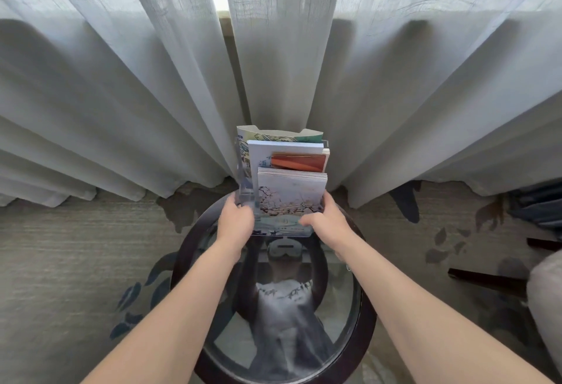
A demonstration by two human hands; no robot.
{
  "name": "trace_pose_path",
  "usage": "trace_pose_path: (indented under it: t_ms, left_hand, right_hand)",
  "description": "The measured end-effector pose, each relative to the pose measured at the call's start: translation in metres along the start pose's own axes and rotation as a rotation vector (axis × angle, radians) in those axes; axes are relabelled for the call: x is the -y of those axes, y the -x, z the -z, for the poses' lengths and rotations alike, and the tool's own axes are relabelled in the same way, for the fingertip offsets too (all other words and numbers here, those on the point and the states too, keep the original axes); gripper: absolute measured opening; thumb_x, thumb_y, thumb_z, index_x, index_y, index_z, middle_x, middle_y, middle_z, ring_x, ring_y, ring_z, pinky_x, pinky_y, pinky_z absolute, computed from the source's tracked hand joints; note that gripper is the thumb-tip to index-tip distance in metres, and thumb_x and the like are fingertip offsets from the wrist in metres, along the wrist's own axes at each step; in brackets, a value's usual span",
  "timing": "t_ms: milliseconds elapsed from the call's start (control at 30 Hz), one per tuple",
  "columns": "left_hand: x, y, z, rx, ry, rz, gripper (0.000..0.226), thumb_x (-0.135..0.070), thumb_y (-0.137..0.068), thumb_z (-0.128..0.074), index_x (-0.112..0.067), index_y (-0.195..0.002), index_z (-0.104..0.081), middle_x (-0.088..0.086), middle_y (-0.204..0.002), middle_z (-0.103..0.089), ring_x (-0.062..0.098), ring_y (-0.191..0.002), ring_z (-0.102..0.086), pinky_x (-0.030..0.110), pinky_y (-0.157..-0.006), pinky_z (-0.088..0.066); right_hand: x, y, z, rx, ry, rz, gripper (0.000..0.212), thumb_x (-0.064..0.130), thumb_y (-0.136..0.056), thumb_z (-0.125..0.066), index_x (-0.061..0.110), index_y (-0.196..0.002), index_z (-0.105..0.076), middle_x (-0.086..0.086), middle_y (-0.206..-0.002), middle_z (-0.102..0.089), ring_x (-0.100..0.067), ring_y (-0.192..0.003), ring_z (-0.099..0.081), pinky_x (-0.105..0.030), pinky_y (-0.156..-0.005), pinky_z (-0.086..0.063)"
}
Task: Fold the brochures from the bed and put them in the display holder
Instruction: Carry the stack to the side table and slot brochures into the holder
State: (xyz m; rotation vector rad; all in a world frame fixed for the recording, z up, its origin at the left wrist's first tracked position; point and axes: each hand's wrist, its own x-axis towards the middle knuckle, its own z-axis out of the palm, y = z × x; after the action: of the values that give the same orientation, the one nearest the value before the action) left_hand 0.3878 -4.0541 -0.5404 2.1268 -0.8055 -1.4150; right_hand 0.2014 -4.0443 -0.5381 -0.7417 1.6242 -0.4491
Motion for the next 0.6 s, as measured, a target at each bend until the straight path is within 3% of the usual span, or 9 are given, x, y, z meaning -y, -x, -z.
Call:
trace_pose_path:
  t_ms: [100, 167, 333, 467, 600]
  left_hand:
    - [0.010, -0.002, -0.004, 0.024, -0.039, -0.008, 0.047, -0.032, -0.099, -0.044, -0.028, -0.146, -0.042, -0.001, -0.140, -0.055, 0.024, -0.126, -0.052, 0.044, -0.108, -0.041]
    - [0.016, -0.003, -0.005, -0.001, -0.074, -0.010, 0.046, -0.034, -0.099, -0.046, -0.029, -0.145, -0.042, -0.001, -0.139, -0.056, 0.025, -0.125, -0.053, 0.043, -0.105, -0.043]
    - [0.026, -0.002, -0.004, 0.002, -0.092, -0.034, 0.046, -0.033, -0.099, -0.046, -0.034, -0.144, -0.040, -0.003, -0.137, -0.056, 0.022, -0.117, -0.052, 0.034, -0.092, -0.038]
    - [0.025, -0.006, -0.003, 0.014, -0.101, -0.029, 0.047, -0.023, -0.099, -0.046, -0.033, -0.145, -0.040, -0.002, -0.139, -0.055, 0.025, -0.124, -0.052, 0.040, -0.101, -0.042]
    - [0.025, -0.006, -0.002, 0.024, -0.093, -0.034, 0.048, -0.025, -0.099, -0.046, -0.032, -0.146, -0.039, -0.002, -0.141, -0.054, 0.026, -0.126, -0.051, 0.043, -0.104, -0.043]
  right_hand:
    - [-0.007, -0.005, -0.008, 0.000, -0.004, 0.008, 0.076, 0.006, -0.071, -0.071, 0.041, -0.129, -0.036, 0.022, -0.113, -0.057, -0.018, -0.117, -0.054, -0.033, -0.095, -0.042]
    - [-0.011, -0.005, -0.011, -0.010, -0.009, 0.019, 0.077, 0.006, -0.069, -0.071, 0.045, -0.125, -0.035, 0.025, -0.109, -0.055, -0.014, -0.112, -0.054, -0.032, -0.093, -0.044]
    - [-0.008, -0.001, -0.013, -0.016, -0.022, 0.036, 0.075, 0.006, -0.069, -0.071, 0.044, -0.123, -0.035, 0.027, -0.106, -0.054, -0.004, -0.099, -0.053, -0.017, -0.070, -0.040]
    - [-0.009, -0.002, -0.015, -0.008, -0.055, 0.029, 0.077, 0.003, -0.072, -0.068, 0.042, -0.129, -0.035, 0.025, -0.110, -0.053, -0.012, -0.109, -0.051, -0.029, -0.085, -0.040]
    - [-0.011, -0.004, -0.013, -0.003, -0.038, 0.029, 0.074, 0.002, -0.074, -0.068, 0.040, -0.128, -0.036, 0.026, -0.108, -0.052, -0.013, -0.110, -0.050, -0.031, -0.088, -0.040]
